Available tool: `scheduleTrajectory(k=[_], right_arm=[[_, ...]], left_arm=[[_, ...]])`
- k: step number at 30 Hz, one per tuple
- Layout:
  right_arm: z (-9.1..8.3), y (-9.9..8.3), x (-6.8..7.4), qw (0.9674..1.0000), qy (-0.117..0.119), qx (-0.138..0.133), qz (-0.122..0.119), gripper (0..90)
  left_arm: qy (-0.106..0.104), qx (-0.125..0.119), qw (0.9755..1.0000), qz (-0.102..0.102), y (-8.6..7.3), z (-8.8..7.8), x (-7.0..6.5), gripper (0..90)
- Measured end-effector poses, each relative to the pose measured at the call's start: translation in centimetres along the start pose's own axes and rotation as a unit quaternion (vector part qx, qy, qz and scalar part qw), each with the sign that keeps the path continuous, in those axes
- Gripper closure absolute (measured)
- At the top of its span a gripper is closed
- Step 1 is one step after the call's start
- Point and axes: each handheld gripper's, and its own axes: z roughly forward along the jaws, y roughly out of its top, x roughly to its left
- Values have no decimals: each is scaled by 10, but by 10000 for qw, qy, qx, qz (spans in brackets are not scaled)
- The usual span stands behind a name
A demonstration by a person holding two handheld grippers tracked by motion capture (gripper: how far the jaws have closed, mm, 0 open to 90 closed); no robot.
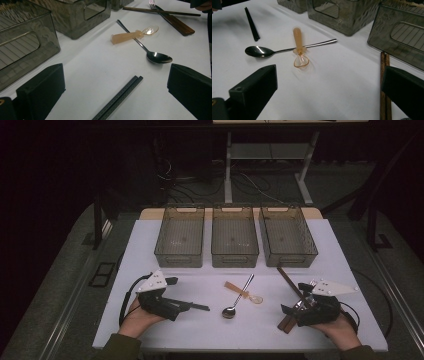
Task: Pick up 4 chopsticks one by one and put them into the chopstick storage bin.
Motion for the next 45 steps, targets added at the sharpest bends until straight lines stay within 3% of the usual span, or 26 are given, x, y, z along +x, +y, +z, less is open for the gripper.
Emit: scheduleTrajectory(k=[8, 10, 21, 24, 25, 26, 28, 29, 31, 35, 36, 45], right_arm=[[-1, 0, -1, 10000, -1, -33, 16, 3], [-1, 0, -2, 10000, -3, -45, 33, 3], [-1, 0, -2, 10000, -31, -56, 62, 3], [-1, 1, -2, 9999, -28, -65, 78, 3], [-1, 1, -2, 10000, -25, -73, 58, 3], [-1, 1, -2, 10000, -25, -73, 58, 3], [-1, 0, -1, 10000, -41, -66, 53, 3], [-1, 0, -1, 10000, -41, -66, 53, 3], [-2, 0, -2, 9999, -35, -102, 71, 3], [-1, 0, -2, 9999, -40, -76, 63, 3], [-1, 0, -2, 9999, -33, -89, 64, 3], [-1, 0, -2, 9999, -49, -85, 77, 3]], left_arm=[[100, 10, 9999, -37, 0, -2, 4, 61], [166, 40, 9998, -89, -1, -4, 6, 137], [486, 178, 9981, -336, -10, -18, 25, 335], [550, 203, 9975, -385, -13, -23, 31, 427], [594, 253, 9972, -389, -14, -26, 32, 499], [628, 270, 9969, -383, -15, -27, 34, 499], [728, 339, 9961, -366, -18, -31, 38, 640], [783, 377, 9956, -345, -19, -34, 41, 640], [939, 500, 9936, -371, -22, -39, 45, 754], [1176, 692, 9891, -559, -32, -46, 57, 839], [1219, 713, 9880, -618, -35, -49, 60, 898], [1451, 877, 9802, -1020, -51, -64, 78, 899]])
